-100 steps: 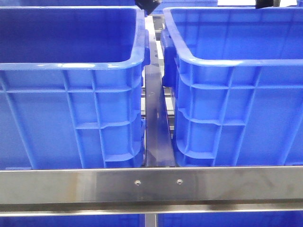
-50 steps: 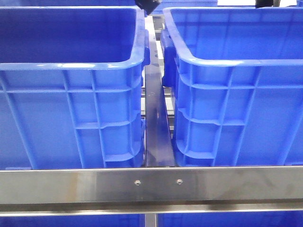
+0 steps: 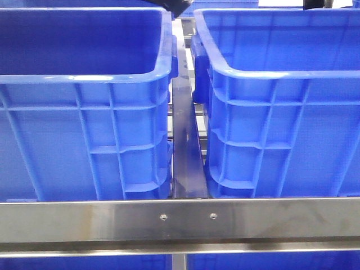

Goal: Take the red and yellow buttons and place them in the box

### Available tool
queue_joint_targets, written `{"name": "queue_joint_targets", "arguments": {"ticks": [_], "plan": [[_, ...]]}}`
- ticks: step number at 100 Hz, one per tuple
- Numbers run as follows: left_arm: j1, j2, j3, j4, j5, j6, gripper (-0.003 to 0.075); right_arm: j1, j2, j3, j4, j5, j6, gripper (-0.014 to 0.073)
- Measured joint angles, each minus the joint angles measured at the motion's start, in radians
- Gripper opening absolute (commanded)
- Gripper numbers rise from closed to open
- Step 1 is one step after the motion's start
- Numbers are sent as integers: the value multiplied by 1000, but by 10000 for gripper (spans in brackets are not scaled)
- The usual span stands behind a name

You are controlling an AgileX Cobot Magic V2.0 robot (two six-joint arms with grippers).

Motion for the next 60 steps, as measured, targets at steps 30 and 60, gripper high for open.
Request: {"name": "queue_joint_targets", "arguments": {"ticks": [30,60], "plan": [[0,0,0,0,-6,0,650,0,0,0,0,0,-3,218],[0,0,0,-8,9,0,650,-116,0,0,-16,65,-3,218]]}}
